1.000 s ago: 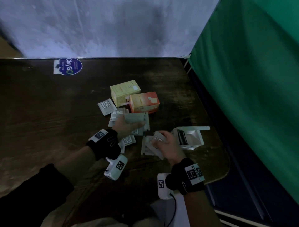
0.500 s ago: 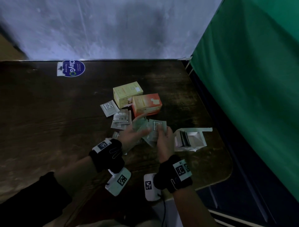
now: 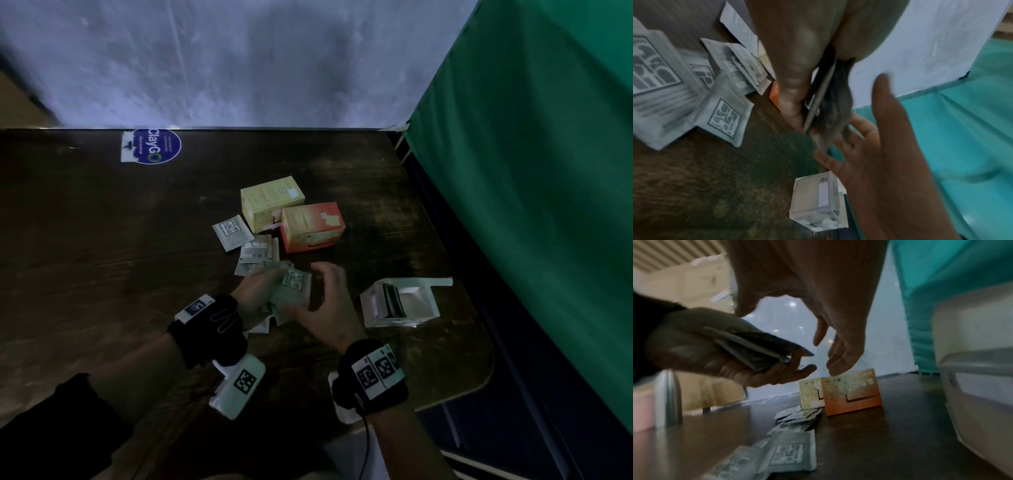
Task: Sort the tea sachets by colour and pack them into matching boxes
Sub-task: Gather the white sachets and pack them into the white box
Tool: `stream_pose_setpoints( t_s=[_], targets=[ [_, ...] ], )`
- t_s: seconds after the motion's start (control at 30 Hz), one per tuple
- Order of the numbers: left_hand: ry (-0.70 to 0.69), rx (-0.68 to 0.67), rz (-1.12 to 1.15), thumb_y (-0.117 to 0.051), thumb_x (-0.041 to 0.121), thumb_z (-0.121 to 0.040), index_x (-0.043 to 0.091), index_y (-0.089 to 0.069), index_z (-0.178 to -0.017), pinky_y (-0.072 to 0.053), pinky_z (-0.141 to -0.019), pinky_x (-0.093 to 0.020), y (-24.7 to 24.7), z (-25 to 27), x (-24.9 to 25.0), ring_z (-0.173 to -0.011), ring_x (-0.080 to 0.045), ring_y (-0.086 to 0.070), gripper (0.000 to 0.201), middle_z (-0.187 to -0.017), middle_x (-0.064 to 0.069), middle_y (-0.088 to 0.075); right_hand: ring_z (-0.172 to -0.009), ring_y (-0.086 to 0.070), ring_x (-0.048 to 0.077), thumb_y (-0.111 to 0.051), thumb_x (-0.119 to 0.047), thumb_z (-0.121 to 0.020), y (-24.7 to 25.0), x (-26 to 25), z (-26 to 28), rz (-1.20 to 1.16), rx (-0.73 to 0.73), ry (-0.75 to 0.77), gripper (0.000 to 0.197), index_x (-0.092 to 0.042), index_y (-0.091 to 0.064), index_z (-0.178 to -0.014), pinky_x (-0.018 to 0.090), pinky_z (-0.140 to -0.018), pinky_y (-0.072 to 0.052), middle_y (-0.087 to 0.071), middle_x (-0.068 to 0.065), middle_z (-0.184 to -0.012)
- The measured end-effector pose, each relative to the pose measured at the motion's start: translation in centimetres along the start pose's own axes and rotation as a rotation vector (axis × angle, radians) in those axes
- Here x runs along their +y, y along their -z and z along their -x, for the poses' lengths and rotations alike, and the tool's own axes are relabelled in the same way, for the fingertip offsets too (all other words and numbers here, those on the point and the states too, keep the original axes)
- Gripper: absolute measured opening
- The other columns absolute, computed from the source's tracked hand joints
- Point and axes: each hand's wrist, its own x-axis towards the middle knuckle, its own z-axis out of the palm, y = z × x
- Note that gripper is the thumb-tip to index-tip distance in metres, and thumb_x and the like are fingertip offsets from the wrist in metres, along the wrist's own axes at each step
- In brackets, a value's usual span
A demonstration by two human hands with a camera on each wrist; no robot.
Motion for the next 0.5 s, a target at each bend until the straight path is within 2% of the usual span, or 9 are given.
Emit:
stream_pose_setpoints(
  t_s=[0.07,0.1,0.17,0.27,0.37,0.4,0.43,0.47,0.5],
  targets=[
    [0.068,-0.052,-0.107,-0.046,0.024,-0.096,0.006,-0.059,-0.104,-0.052,-0.060,-0.028,-0.3,0.4,-0.1,-0.070,-0.020,-0.064,0.024,-0.089,-0.013,-0.064,-0.137,-0.024,0.006,-0.088,-0.042,-0.058,0.1,0.2,-0.2,-0.001,-0.139,0.018,0.115,-0.022,-0.020,-0.149,0.027,-0.110,-0.030,-0.019,-0.008,-0.153],
    [0.099,-0.087,-0.135,-0.047,0.027,-0.096,0.005,-0.060,-0.097,-0.051,-0.057,-0.027,-0.6,0.7,-0.1,-0.064,-0.020,-0.063,0.026,-0.083,-0.013,-0.063,-0.141,-0.021,0.007,-0.090,-0.037,-0.055,0.2,0.1,-0.3,0.005,-0.204,0.018,0.122,-0.025,-0.017,-0.151,0.032,-0.114,-0.028,-0.018,-0.008,-0.156],
    [0.143,-0.143,-0.134,-0.048,0.036,-0.092,0.006,-0.063,-0.081,-0.049,-0.061,-0.030,-1.1,1.2,0.0,-0.061,-0.021,-0.061,0.036,-0.076,-0.012,-0.062,-0.140,-0.026,0.007,-0.093,-0.026,-0.054,0.3,0.0,-0.4,-0.019,-0.290,0.034,0.122,-0.026,-0.018,-0.150,0.036,-0.116,-0.030,-0.027,-0.007,-0.154],
    [0.166,-0.237,-0.114,-0.048,0.045,-0.084,0.010,-0.068,-0.069,-0.049,-0.063,-0.030,-1.1,1.6,0.1,-0.061,-0.020,-0.063,0.043,-0.069,-0.009,-0.065,-0.133,-0.034,0.001,-0.092,-0.018,-0.055,0.5,0.1,-0.4,-0.038,-0.316,0.074,0.116,-0.028,-0.024,-0.148,0.030,-0.112,-0.034,-0.038,-0.012,-0.145],
    [0.116,-0.261,-0.260,-0.054,0.030,-0.091,0.009,-0.064,-0.086,-0.050,-0.063,-0.028,-0.2,1.6,-0.7,-0.064,-0.018,-0.065,0.024,-0.081,-0.011,-0.068,-0.143,-0.019,0.006,-0.092,-0.023,-0.054,0.4,0.2,-0.5,0.153,-0.347,0.114,0.120,-0.028,-0.021,-0.149,0.033,-0.117,-0.023,-0.027,-0.009,-0.154],
    [0.093,-0.247,-0.320,-0.062,0.024,-0.087,0.007,-0.061,-0.094,-0.050,-0.066,-0.029,0.4,1.6,-0.9,-0.069,-0.020,-0.065,0.018,-0.088,-0.014,-0.067,-0.144,-0.017,0.009,-0.092,-0.024,-0.055,0.4,0.1,-0.6,0.201,-0.369,0.097,0.120,-0.028,-0.019,-0.150,0.034,-0.117,-0.021,-0.024,-0.007,-0.156],
    [0.086,-0.216,-0.368,-0.068,0.020,-0.078,0.009,-0.058,-0.102,-0.053,-0.069,-0.034,1.4,1.3,-1.2,-0.075,-0.023,-0.066,0.029,-0.093,-0.016,-0.066,-0.142,-0.019,0.010,-0.091,-0.025,-0.057,0.5,0.1,-0.8,0.216,-0.389,0.063,0.118,-0.027,-0.019,-0.150,0.033,-0.116,-0.022,-0.024,-0.006,-0.155],
    [0.101,-0.169,-0.411,-0.067,0.017,-0.070,0.014,-0.054,-0.109,-0.055,-0.072,-0.041,2.5,1.1,-1.3,-0.081,-0.028,-0.066,0.041,-0.098,-0.017,-0.064,-0.140,-0.024,0.011,-0.089,-0.026,-0.061,0.3,0.2,-1.1,0.214,-0.399,0.015,0.112,-0.027,-0.022,-0.150,0.033,-0.113,-0.025,-0.027,-0.005,-0.153],
    [0.094,-0.115,-0.487,-0.062,0.014,-0.070,0.023,-0.050,-0.113,-0.055,-0.076,-0.048,3.6,0.9,-1.2,-0.087,-0.034,-0.064,0.045,-0.104,-0.017,-0.061,-0.136,-0.030,0.012,-0.087,-0.027,-0.064,0.2,0.2,-1.4,0.216,-0.392,-0.031,0.102,-0.026,-0.027,-0.148,0.033,-0.110,-0.029,-0.033,-0.004,-0.149]
  ],
)
